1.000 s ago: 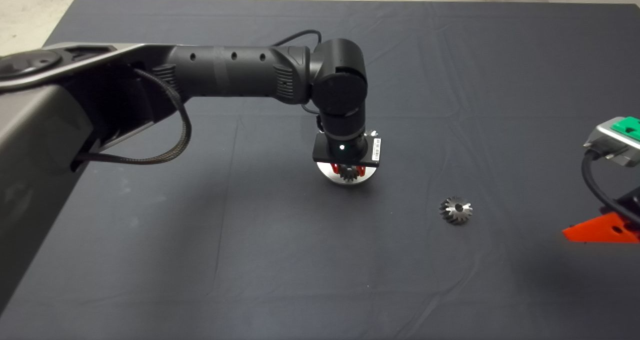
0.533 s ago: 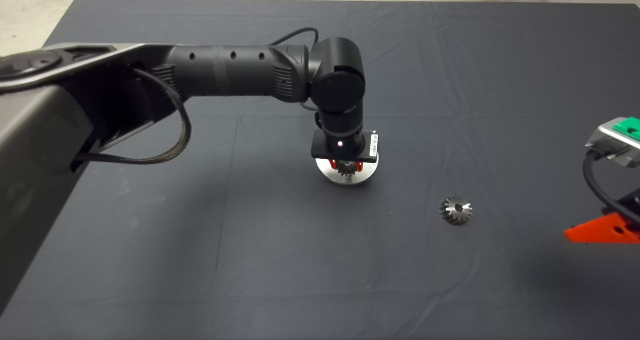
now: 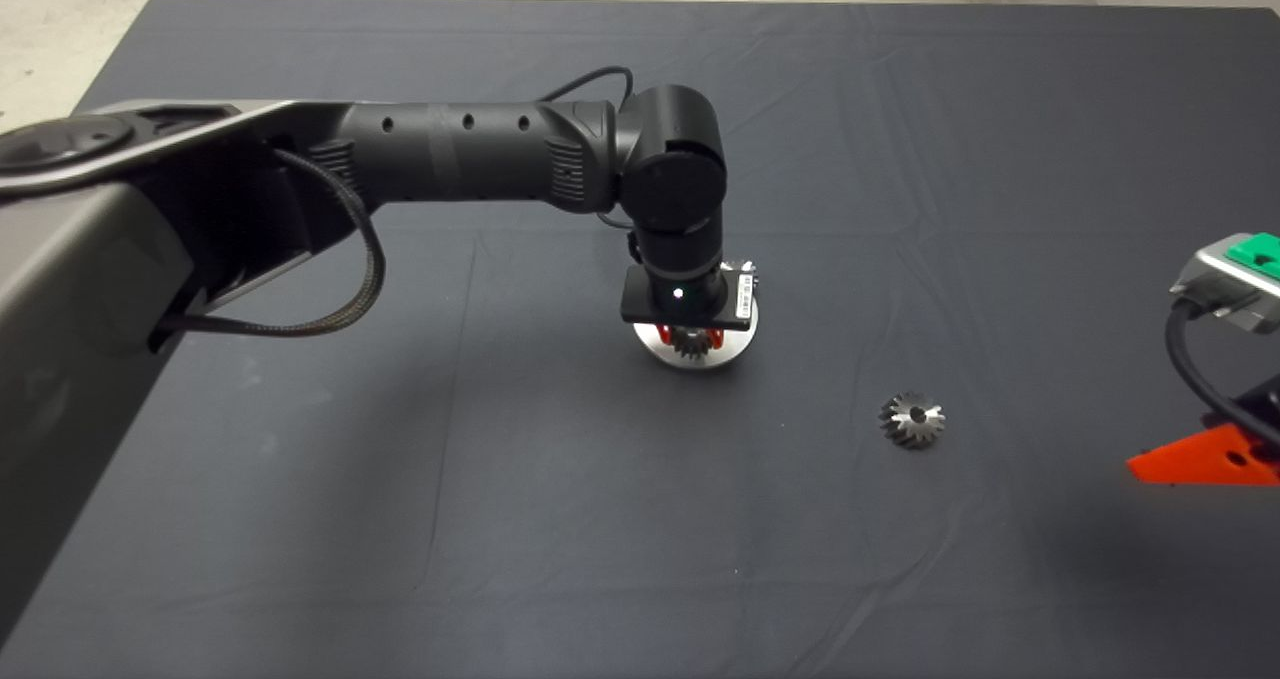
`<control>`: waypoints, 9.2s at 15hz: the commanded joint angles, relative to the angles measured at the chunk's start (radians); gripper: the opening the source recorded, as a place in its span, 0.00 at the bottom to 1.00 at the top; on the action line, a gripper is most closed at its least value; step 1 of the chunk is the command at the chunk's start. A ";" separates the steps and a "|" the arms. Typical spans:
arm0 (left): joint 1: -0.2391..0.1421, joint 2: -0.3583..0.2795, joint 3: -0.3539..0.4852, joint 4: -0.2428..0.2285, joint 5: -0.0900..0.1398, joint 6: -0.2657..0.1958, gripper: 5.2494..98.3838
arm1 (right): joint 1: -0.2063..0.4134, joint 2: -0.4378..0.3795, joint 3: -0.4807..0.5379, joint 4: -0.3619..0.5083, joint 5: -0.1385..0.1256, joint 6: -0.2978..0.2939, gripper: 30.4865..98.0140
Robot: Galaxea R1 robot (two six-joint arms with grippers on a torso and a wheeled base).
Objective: Remove an incorrectly installed larger gear and replace it with the correct smaller gear
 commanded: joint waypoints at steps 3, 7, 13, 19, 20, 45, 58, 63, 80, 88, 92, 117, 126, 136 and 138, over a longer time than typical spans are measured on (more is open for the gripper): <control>-0.014 0.003 0.000 0.011 -0.052 0.003 0.29 | 0.014 -0.004 0.004 0.034 -0.001 0.006 0.56; -0.014 0.003 0.002 0.010 -0.057 0.003 0.29 | 0.014 -0.004 0.005 0.034 0.000 0.006 0.56; -0.011 0.003 0.002 0.023 -0.046 0.003 0.29 | 0.014 -0.007 0.007 0.034 0.001 0.006 0.56; -0.011 0.003 0.008 0.056 -0.021 0.003 0.29 | 0.014 -0.007 0.007 0.034 -0.001 0.006 0.56; -0.011 0.003 0.008 0.071 0.001 0.005 0.29 | 0.014 -0.007 0.007 0.034 -0.001 0.006 0.56; -0.020 0.002 0.062 0.103 0.016 -0.001 0.28 | 0.014 -0.014 0.009 0.034 0.001 0.006 0.56; -0.014 0.000 0.161 0.186 0.028 -0.055 0.28 | 0.014 -0.014 0.007 0.032 0.001 0.005 0.56; 0.014 -0.001 0.157 0.234 0.066 -0.052 0.28 | 0.014 -0.014 0.007 0.030 0.001 0.005 0.56; 0.038 -0.001 0.169 0.327 0.189 -0.047 0.28 | 0.015 -0.011 0.007 0.032 0.001 0.005 0.56; 0.038 0.000 0.174 0.316 0.177 -0.047 0.28 | 0.015 -0.008 0.007 0.030 0.001 0.005 0.56; 0.040 0.000 0.181 0.315 0.177 -0.068 0.28 | 0.014 -0.001 0.006 0.032 0.001 -0.007 0.56; 0.038 0.000 0.207 0.310 0.086 -0.104 0.28 | 0.015 -0.007 0.006 0.034 0.001 -0.001 0.56; 0.038 0.000 0.184 0.313 0.106 -0.092 0.28 | 0.015 -0.013 0.007 0.034 0.001 0.002 0.56; 0.040 -0.001 0.189 0.313 0.107 -0.089 0.28 | 0.015 -0.013 0.007 0.034 0.001 0.002 0.56; 0.043 -0.001 0.189 0.313 0.106 -0.089 0.28 | 0.015 -0.013 0.007 0.034 0.001 0.002 0.56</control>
